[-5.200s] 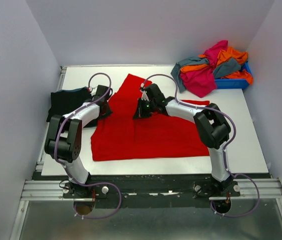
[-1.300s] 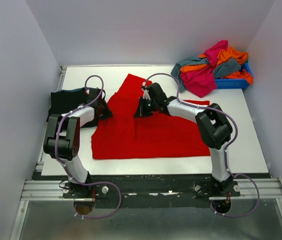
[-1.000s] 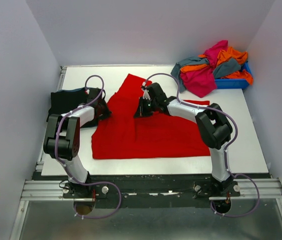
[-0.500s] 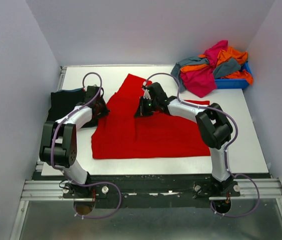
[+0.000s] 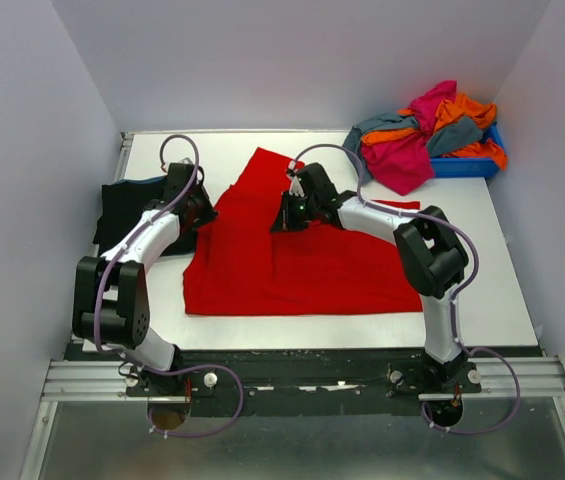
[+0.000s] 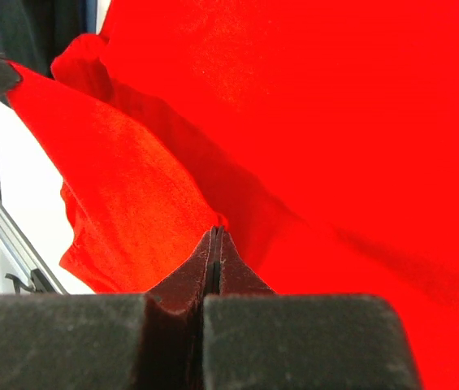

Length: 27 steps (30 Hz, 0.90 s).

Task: Fold and stack the t-shirts
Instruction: Fold the flattened tshirt in 1/3 of the way

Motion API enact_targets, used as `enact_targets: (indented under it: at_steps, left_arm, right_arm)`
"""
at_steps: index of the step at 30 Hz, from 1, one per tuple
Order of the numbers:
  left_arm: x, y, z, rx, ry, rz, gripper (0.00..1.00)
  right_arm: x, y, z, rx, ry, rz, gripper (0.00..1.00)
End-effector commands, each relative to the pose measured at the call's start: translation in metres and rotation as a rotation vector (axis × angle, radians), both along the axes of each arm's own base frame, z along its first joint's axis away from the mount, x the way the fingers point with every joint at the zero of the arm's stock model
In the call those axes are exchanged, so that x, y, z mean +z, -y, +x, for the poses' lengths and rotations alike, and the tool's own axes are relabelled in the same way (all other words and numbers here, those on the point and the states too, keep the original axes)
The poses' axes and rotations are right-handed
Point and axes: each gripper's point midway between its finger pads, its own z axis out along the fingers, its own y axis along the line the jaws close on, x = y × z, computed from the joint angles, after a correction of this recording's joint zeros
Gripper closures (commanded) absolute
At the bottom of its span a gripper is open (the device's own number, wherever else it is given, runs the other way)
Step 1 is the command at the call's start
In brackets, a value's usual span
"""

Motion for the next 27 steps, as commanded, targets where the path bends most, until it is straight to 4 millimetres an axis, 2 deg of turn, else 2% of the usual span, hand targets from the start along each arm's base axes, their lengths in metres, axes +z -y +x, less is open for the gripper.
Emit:
enact_targets:
  at_steps: [1, 10, 16, 22, 27]
  left_arm:
    - [0.031, -0.006, 0.003, 0.010, 0.064, 0.021, 1.00]
    - [0.043, -0.005, 0.009, 0.004, 0.086, 0.023, 1.00]
    - [0.039, -0.004, 0.017, 0.004, 0.077, 0.024, 1.00]
    - [0.045, -0.003, 0.027, 0.006, 0.086, 0.023, 1.00]
    - [0.037, -0.007, 0.033, 0.021, 0.071, 0.045, 1.00]
  right_arm:
    - [0.024, 0.001, 0.003, 0.001, 0.049, 0.035, 0.99]
    - [0.036, 0.001, 0.007, -0.005, 0.078, 0.044, 0.99]
    - [0.043, 0.002, 0.014, -0.019, 0.095, 0.037, 0.99]
    - [0.043, 0.006, 0.019, -0.028, 0.090, 0.034, 0.99]
    - [0.049, 0.012, 0.027, -0.056, 0.105, 0.032, 0.99]
